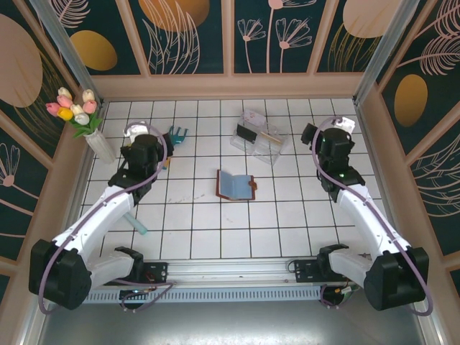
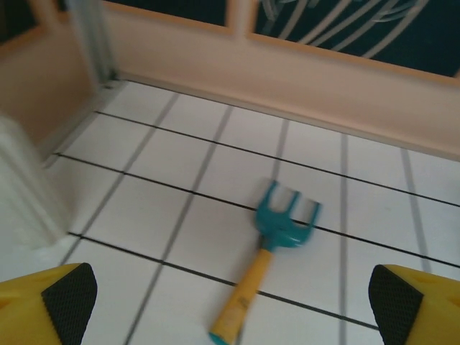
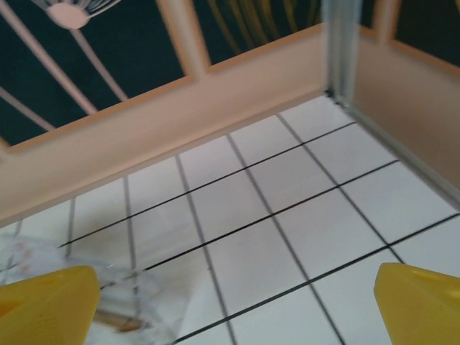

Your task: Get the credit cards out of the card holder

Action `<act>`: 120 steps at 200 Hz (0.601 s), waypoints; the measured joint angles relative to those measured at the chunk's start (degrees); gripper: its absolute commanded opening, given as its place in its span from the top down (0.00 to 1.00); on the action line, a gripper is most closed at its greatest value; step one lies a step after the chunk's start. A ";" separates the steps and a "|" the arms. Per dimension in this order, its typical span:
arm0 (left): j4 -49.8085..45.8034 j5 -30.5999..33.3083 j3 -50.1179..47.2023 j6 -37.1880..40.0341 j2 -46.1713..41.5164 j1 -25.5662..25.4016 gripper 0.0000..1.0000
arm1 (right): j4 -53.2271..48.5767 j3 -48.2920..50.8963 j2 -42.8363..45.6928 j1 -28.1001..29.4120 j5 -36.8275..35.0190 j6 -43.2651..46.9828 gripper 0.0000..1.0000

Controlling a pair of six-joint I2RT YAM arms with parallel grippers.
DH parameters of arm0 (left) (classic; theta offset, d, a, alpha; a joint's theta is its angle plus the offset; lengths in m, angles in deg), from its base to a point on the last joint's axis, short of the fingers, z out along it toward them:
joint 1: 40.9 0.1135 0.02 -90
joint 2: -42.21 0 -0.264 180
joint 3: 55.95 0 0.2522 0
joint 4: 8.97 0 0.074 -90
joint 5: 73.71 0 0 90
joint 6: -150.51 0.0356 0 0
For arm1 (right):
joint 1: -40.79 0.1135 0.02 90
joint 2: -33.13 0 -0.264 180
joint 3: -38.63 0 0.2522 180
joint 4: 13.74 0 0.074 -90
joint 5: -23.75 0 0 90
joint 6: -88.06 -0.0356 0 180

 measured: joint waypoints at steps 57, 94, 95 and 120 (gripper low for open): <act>22.10 13.00 -16.85 4.52 -0.11 4.09 0.01 | 16.59 16.79 -2.21 -8.50 -1.57 1.51 0.01; 33.64 15.72 -23.06 6.91 2.56 7.96 0.01 | 27.93 21.81 -10.16 -10.10 -0.59 5.60 0.01; 34.07 15.67 -23.21 7.02 2.75 8.11 0.01 | 28.52 21.94 -10.56 -10.10 -0.39 5.79 0.01; 42.84 13.18 -26.49 9.77 6.29 10.95 0.01 | 37.90 24.94 -14.99 -10.10 2.14 9.11 0.01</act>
